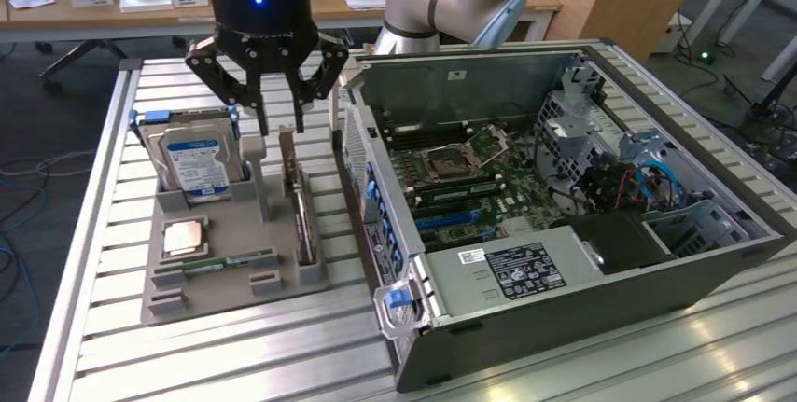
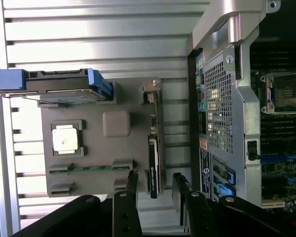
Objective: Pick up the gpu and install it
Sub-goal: 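Pick up the gpu and move the gpu toward the slot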
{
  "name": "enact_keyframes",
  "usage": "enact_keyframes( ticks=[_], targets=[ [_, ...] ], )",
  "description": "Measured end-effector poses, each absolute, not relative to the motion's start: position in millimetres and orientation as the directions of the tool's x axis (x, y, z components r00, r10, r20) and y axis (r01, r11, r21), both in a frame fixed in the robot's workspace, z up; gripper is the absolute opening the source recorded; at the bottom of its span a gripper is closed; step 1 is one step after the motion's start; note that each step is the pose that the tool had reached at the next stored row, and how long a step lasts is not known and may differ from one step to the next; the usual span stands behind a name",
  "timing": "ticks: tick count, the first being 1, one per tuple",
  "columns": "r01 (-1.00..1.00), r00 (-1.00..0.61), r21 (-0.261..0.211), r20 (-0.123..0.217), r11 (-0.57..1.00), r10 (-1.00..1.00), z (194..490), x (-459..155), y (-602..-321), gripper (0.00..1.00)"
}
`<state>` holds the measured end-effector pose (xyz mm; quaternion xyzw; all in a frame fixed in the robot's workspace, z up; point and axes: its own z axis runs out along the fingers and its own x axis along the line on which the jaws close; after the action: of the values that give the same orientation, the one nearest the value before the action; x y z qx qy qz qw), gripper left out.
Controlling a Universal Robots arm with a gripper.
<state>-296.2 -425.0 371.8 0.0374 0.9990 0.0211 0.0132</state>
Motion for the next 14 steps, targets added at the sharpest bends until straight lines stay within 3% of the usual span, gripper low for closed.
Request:
enact_keyframes(
  ticks=[14],
  targets=[
    [0.074, -0.997, 0.042, -0.025, 0.996, 0.075, 354.6, -296.2, -425.0, 0.42]
  ],
)
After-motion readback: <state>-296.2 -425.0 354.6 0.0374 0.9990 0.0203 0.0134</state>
